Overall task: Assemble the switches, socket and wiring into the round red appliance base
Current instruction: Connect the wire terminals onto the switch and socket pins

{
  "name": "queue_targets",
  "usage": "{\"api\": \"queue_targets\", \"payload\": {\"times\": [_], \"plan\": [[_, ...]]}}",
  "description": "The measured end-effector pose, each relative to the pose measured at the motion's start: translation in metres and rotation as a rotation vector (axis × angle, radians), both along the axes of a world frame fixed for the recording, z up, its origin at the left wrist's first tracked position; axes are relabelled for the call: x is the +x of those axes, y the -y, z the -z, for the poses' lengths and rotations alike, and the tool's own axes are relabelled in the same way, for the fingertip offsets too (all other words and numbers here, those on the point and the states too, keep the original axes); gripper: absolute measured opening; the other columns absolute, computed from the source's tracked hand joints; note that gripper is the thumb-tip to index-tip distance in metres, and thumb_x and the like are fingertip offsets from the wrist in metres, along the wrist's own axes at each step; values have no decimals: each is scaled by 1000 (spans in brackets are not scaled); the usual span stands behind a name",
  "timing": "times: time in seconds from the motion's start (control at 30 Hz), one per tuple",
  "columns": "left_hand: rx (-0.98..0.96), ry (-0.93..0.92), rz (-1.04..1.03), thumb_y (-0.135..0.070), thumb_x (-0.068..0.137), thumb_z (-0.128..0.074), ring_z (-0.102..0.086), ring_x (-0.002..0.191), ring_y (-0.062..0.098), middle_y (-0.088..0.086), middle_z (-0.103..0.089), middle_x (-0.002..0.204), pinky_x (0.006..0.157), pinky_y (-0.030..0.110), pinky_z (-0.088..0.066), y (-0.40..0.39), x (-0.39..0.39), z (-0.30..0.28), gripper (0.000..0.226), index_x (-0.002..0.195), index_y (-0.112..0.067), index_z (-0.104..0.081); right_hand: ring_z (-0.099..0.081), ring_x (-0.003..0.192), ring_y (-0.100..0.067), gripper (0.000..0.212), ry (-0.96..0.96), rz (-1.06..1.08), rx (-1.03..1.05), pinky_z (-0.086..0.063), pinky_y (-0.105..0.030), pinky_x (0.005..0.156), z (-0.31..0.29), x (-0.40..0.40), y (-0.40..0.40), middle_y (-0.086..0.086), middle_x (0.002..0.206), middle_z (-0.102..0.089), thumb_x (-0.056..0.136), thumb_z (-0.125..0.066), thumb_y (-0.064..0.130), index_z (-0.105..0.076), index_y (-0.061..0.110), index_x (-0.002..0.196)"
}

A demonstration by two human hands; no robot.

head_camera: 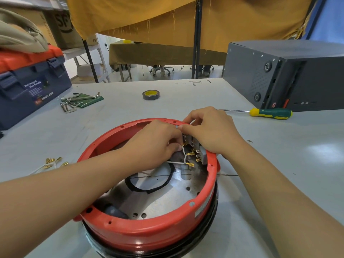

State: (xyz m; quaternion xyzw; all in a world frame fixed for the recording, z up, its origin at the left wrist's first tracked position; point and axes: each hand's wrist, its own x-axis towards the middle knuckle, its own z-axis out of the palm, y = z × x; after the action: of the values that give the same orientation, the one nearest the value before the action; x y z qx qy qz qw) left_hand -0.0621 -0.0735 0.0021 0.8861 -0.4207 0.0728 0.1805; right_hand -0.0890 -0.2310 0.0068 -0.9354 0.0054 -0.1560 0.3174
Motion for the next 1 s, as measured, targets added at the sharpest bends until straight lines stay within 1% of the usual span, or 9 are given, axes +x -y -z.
{"api": "queue_targets", "payload": {"times": [0.33, 0.47, 0.57, 0.67, 0.7, 0.77, 0.87, 0.93, 1.0], "plan": [[-11, -11, -26, -20, 85, -63, -58, 75, 9, -5, -69, 83, 73, 35, -49, -1, -1, -1, 9, 83, -21, -71, -55, 82, -11, 20, 3, -13, -23, -30, -14, 59, 0, 1, 2, 9, 83, -69, 79, -63, 50, -70, 32, 84], [8, -32, -31, -19, 85, -63, -58, 77, 10, -5, -69, 84, 74, 36, -49, -1, -2, -4, 8, 84, -21, -71, -58, 82, -12, 16, -17, -28, 28, -34, -17, 59, 0, 2, 1, 7, 84, -69, 79, -66, 47, -69, 31, 82], [18, -38, -39, -18, 84, -63, -57, 74, 7, -6, -70, 84, 73, 32, -49, -1, -3, -6, 9, 85, -21, -71, -60, 82, -15, 13, -24, -25, 56, -38, -22, 60, 1, 2, 0, 4, 83, -69, 78, -67, 43, -68, 31, 81], [-18, -40, -48, -12, 81, -63, -60, 70, 8, -5, -70, 79, 69, 28, -49, -1, -5, -12, 12, 82, -21, -70, -61, 82, -16, 11, -23, -2, 62, -41, -23, 60, 2, 2, -1, 3, 83, -69, 78, -67, 39, -68, 29, 83], [-35, -42, -52, -10, 80, -62, -60, 69, 7, -6, -69, 78, 68, 25, -49, -1, -5, -15, 13, 82, -21, -70, -61, 83, -17, 12, -22, 10, 63, -41, -24, 61, 2, 2, -2, 3, 85, -69, 79, -66, 39, -69, 29, 84], [-52, -69, -43, -8, 79, -61, -58, 66, 4, -8, -68, 75, 62, 12, -43, -1, -8, -20, 16, 79, -21, -69, -61, 86, -18, 13, -23, 34, 51, -41, -26, 64, 2, 1, -2, 1, 90, -70, 80, -65, 39, -69, 28, 86], [-27, -186, -15, -10, 78, -62, -57, 67, -5, -12, -66, 70, 58, 4, -38, -1, -12, -26, 16, 76, -24, -70, -61, 91, -20, 14, -34, 60, 28, -42, -27, 68, 1, 1, -4, 1, 95, -69, 82, -64, 39, -68, 28, 89], [-9, -236, -7, -12, 78, -65, -57, 65, -9, -13, -66, 69, 57, 3, -37, 0, -14, -28, 15, 78, -25, -71, -60, 93, -22, 17, -38, 79, 3, -43, -27, 70, 1, 0, -5, 0, 97, -69, 82, -63, 41, -68, 28, 91], [11, -243, -2, -14, 78, -67, -55, 64, -9, -13, -65, 67, 57, 4, -37, 3, -15, -29, 12, 78, -26, -70, -60, 92, -22, 18, -26, 102, -18, -43, -28, 71, 1, -2, -5, -1, 97, -69, 82, -62, 42, -68, 27, 90]]}}
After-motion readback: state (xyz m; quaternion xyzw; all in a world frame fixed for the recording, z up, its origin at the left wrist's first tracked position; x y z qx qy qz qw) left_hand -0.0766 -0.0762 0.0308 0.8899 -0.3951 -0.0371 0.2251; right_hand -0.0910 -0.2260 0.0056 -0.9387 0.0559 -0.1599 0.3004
